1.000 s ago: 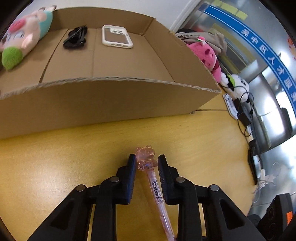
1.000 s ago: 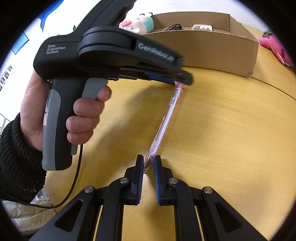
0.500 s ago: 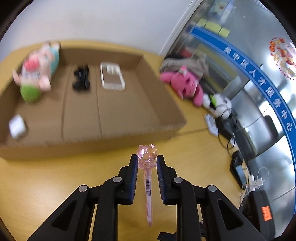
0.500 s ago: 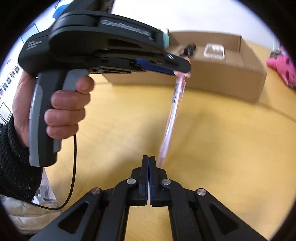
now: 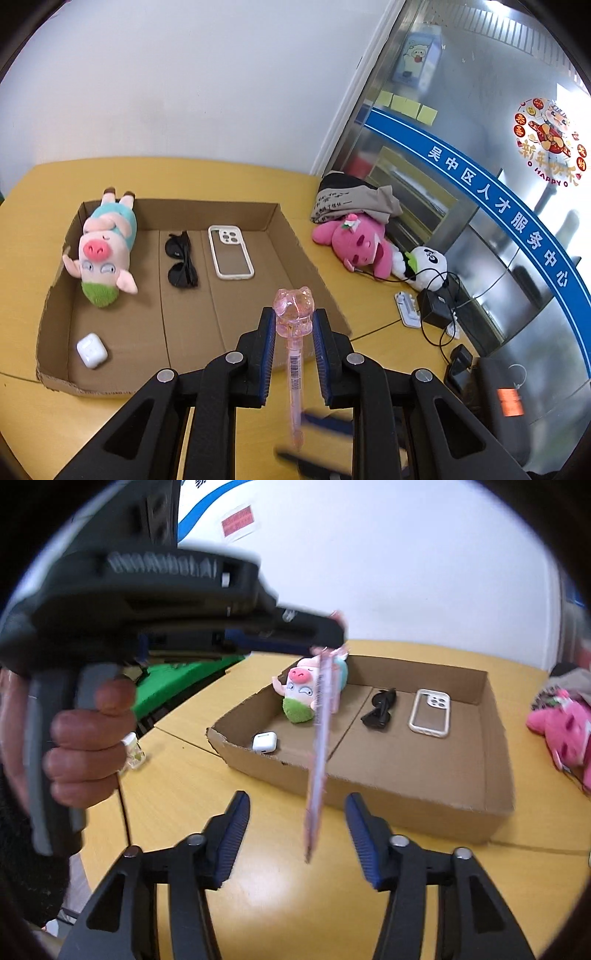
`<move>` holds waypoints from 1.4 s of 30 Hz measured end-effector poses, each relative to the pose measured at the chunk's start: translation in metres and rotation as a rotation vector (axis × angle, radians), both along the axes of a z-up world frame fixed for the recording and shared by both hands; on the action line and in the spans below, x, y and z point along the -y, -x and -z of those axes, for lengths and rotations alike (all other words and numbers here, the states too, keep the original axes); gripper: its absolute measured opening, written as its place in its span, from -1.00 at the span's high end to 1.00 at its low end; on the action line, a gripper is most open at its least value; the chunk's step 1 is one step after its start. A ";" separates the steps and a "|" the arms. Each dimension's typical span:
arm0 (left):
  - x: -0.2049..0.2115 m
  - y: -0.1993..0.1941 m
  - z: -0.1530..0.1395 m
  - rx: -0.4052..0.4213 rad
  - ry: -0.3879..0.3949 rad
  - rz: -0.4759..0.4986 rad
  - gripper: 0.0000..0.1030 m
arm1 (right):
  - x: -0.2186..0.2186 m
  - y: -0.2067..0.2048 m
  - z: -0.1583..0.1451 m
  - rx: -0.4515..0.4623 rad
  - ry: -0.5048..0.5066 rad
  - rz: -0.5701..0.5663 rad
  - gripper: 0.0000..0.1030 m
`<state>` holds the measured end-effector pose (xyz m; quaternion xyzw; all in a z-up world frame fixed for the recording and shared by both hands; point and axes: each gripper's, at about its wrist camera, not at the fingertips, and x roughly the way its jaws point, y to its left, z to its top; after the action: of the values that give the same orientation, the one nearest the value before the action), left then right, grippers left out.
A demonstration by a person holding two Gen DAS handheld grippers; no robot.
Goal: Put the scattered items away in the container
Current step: 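Carry the pink wand pen with the left gripper into the box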
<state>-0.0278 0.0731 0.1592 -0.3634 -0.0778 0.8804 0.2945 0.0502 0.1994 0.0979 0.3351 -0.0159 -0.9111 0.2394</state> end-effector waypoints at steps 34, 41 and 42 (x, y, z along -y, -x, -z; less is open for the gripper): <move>0.019 0.225 0.144 0.399 0.265 -0.092 0.61 | 0.034 0.234 0.124 0.690 0.160 0.004 0.82; 0.013 0.233 0.172 0.446 0.322 -0.093 0.84 | 0.032 0.238 0.137 0.766 0.123 0.056 0.81; 0.013 0.233 0.178 0.466 0.324 -0.083 0.91 | 0.031 0.237 0.137 0.768 0.123 0.060 0.79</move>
<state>-0.2612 0.0605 -0.0188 -0.5949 -0.0167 0.7854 0.1704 -0.1872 0.1681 -0.0391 0.6360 -0.1687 -0.7234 0.2088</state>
